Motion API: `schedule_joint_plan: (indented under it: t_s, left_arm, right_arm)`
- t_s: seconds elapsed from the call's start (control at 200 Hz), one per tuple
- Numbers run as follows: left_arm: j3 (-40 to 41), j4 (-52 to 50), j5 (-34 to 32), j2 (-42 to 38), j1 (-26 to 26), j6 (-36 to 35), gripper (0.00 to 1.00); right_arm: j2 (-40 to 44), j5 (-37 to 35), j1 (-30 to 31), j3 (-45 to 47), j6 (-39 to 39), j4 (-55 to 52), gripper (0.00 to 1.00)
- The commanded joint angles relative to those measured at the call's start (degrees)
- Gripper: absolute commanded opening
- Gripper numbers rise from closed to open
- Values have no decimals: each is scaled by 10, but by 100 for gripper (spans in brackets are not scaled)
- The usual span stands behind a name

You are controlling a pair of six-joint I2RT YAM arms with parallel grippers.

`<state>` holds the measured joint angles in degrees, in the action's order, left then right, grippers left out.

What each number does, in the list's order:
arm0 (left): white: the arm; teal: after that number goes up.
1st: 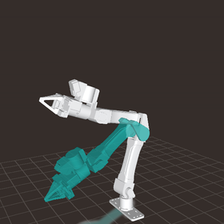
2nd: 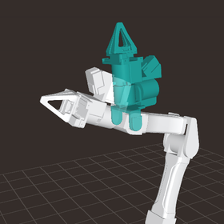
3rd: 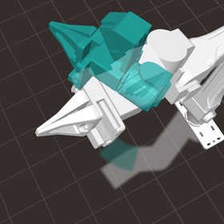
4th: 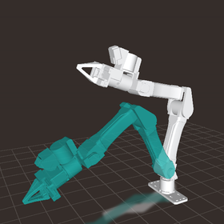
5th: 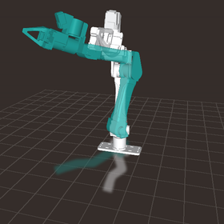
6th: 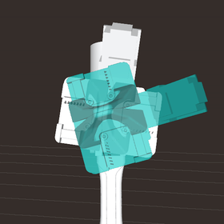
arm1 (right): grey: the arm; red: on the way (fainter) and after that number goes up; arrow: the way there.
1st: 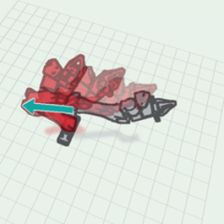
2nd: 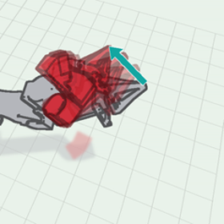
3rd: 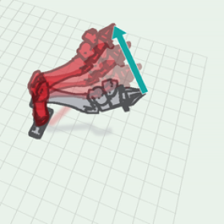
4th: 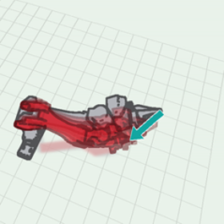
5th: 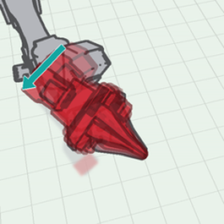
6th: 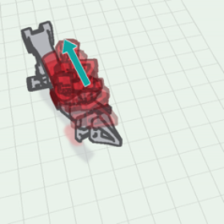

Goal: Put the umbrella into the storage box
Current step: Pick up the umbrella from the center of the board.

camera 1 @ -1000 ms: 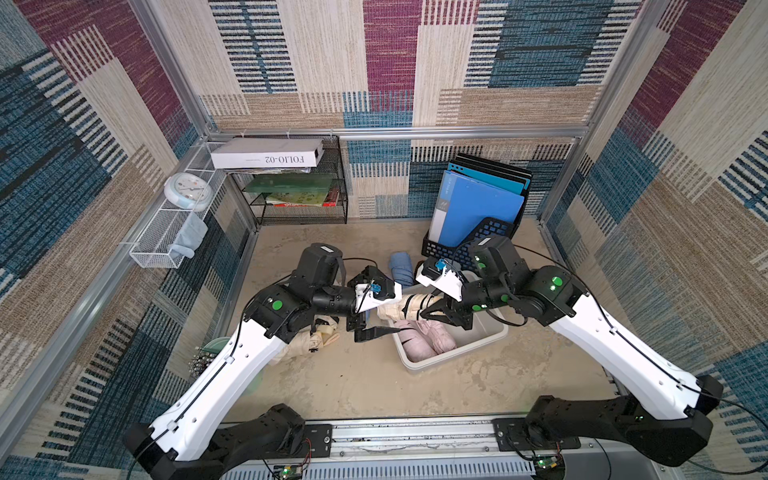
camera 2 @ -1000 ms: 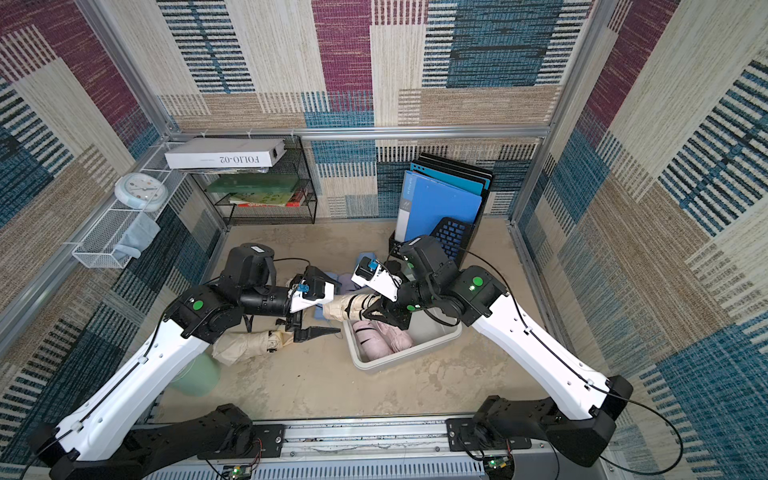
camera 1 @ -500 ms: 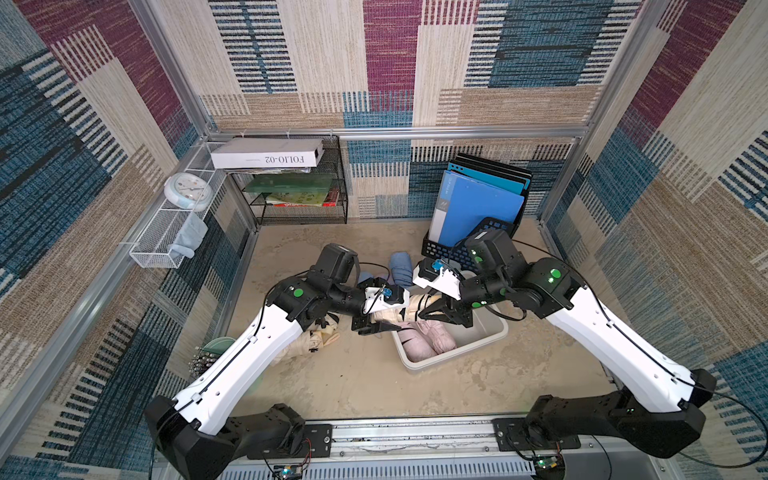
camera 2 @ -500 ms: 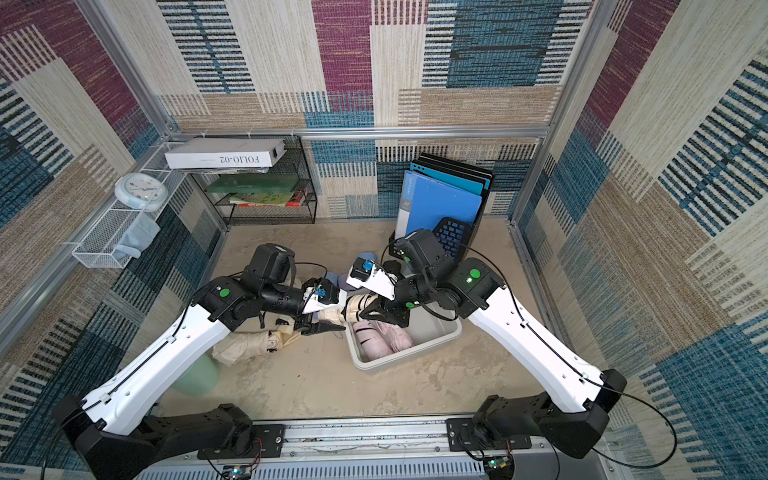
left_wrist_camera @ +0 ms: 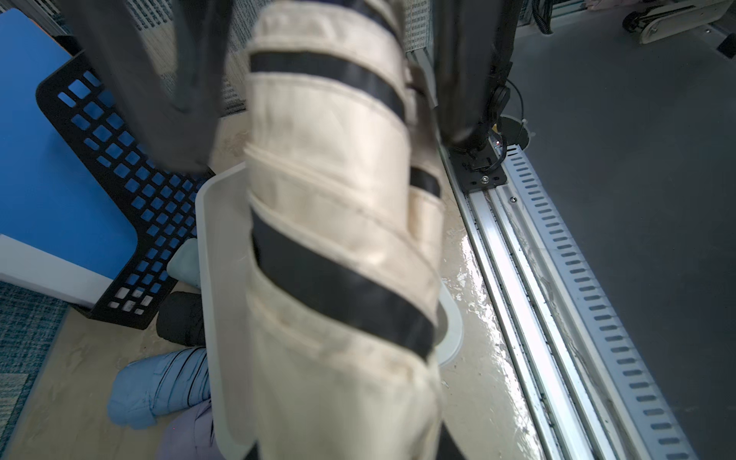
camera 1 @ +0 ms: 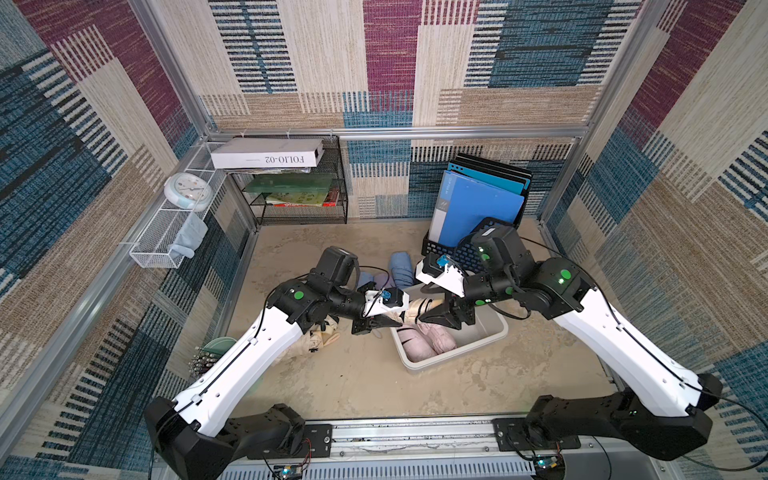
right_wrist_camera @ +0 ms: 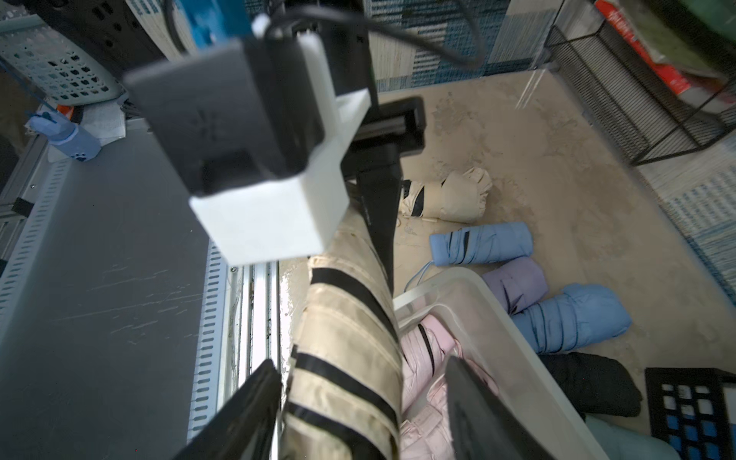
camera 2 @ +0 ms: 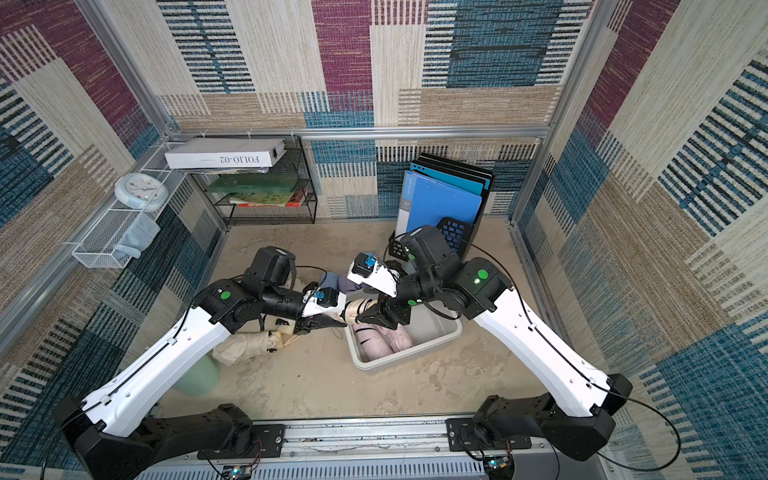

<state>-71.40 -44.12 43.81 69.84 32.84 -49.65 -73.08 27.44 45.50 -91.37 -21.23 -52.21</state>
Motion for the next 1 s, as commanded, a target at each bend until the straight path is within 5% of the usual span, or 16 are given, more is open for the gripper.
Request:
schedule_joint_plan:
  t_s: [0.0, 0.185, 0.291, 0.461, 0.656, 0.997]
  left_arm:
    - [13, 59, 40, -10, -1, 59, 13]
    - [94, 310, 74, -34, 2, 310, 14]
    - [162, 513, 26, -48, 13, 498, 14]
    - [222, 723, -91, -45, 62, 699, 16]
    - [250, 818, -189, -47, 132, 747, 19]
    - [264, 887, -217, -37, 192, 759, 21]
  right_arm:
    - [33, -36, 0, -1, 53, 71, 86]
    - [141, -156, 1, 69, 200, 182, 90]
    - [235, -197, 0, 183, 292, 268, 89]
    - [311, -170, 0, 342, 396, 409, 86]
    - [307, -169, 0, 384, 429, 487, 88]
    - [271, -92, 0, 384, 506, 610, 82]
